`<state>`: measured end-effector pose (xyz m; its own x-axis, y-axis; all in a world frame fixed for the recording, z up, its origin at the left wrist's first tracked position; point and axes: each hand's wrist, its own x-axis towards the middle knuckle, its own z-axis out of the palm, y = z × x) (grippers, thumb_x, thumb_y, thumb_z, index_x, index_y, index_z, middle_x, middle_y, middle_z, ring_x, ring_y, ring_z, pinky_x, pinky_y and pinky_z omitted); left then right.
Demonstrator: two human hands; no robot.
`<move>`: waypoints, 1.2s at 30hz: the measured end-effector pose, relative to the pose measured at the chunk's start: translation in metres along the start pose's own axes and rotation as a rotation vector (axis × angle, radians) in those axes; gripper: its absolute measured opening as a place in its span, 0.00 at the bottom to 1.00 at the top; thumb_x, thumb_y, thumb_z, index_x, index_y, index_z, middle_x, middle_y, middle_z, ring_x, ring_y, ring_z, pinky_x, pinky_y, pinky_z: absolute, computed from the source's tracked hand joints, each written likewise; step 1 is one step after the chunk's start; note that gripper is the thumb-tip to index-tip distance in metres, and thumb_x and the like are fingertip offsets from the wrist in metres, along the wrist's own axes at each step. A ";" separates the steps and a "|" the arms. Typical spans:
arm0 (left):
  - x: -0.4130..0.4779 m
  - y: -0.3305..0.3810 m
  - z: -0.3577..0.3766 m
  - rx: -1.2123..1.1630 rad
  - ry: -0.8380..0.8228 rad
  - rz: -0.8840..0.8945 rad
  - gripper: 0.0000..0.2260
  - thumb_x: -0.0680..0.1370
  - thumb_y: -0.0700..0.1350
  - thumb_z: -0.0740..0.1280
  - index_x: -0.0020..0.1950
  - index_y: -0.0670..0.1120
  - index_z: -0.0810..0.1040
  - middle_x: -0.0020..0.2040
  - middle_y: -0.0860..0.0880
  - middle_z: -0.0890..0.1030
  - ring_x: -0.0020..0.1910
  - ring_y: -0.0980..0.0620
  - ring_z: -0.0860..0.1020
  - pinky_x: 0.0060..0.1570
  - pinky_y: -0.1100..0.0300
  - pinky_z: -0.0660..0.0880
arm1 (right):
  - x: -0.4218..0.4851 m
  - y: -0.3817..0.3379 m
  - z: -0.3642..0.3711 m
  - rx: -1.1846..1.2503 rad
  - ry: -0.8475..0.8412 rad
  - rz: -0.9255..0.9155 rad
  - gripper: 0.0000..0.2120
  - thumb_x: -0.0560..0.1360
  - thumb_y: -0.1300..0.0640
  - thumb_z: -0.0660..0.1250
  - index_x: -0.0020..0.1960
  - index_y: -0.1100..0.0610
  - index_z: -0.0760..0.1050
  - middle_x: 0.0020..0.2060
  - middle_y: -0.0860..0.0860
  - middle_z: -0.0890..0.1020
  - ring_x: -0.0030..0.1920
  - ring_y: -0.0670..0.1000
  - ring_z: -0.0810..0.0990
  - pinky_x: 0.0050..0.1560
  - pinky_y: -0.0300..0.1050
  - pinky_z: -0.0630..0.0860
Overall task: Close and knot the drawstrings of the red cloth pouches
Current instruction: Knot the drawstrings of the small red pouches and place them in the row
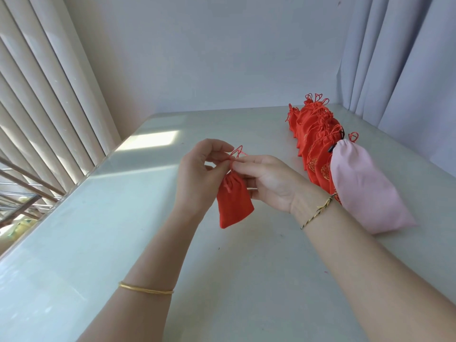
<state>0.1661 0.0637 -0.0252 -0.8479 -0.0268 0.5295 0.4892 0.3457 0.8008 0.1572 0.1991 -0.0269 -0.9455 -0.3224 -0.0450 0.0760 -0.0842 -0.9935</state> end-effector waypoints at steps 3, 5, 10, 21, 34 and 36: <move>0.000 0.000 0.000 -0.036 0.017 -0.013 0.14 0.71 0.33 0.69 0.44 0.53 0.78 0.42 0.51 0.83 0.42 0.58 0.81 0.39 0.66 0.76 | 0.001 0.001 -0.001 0.044 0.034 0.016 0.02 0.75 0.59 0.65 0.45 0.56 0.77 0.37 0.51 0.79 0.37 0.48 0.77 0.40 0.41 0.72; 0.001 -0.001 -0.001 -0.080 0.013 -0.029 0.14 0.71 0.32 0.69 0.45 0.52 0.79 0.42 0.50 0.84 0.41 0.56 0.82 0.40 0.66 0.77 | 0.002 0.002 -0.002 0.052 0.056 0.028 0.04 0.74 0.59 0.66 0.40 0.54 0.76 0.35 0.50 0.79 0.35 0.47 0.77 0.39 0.40 0.72; 0.002 -0.002 -0.001 -0.225 -0.038 -0.115 0.12 0.72 0.31 0.69 0.42 0.49 0.81 0.38 0.53 0.84 0.36 0.57 0.81 0.39 0.66 0.76 | 0.004 -0.002 -0.005 0.137 0.120 0.061 0.10 0.74 0.59 0.61 0.34 0.55 0.72 0.32 0.50 0.77 0.31 0.47 0.75 0.34 0.41 0.69; 0.009 -0.010 -0.011 -0.724 -0.038 -0.555 0.05 0.78 0.42 0.65 0.42 0.46 0.77 0.41 0.52 0.82 0.40 0.56 0.78 0.42 0.65 0.76 | 0.003 -0.004 -0.017 0.311 0.237 0.071 0.14 0.77 0.55 0.61 0.32 0.55 0.67 0.33 0.53 0.79 0.36 0.54 0.82 0.49 0.49 0.76; 0.008 -0.003 -0.011 -0.688 0.038 -0.380 0.08 0.79 0.39 0.61 0.40 0.43 0.73 0.31 0.50 0.80 0.36 0.53 0.82 0.41 0.62 0.78 | 0.004 0.001 -0.019 0.139 0.464 0.039 0.13 0.74 0.66 0.57 0.32 0.57 0.64 0.27 0.50 0.75 0.25 0.48 0.81 0.30 0.39 0.77; 0.008 -0.002 -0.012 -0.466 -0.009 -0.346 0.07 0.78 0.39 0.64 0.41 0.41 0.76 0.31 0.49 0.79 0.32 0.54 0.81 0.39 0.62 0.78 | 0.002 -0.004 -0.019 0.143 0.461 -0.034 0.13 0.74 0.63 0.59 0.31 0.56 0.66 0.28 0.51 0.74 0.25 0.48 0.80 0.27 0.36 0.75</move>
<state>0.1606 0.0517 -0.0197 -0.9752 -0.0557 0.2144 0.2200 -0.1311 0.9667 0.1486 0.2166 -0.0252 -0.9875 0.1316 -0.0867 0.0551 -0.2270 -0.9723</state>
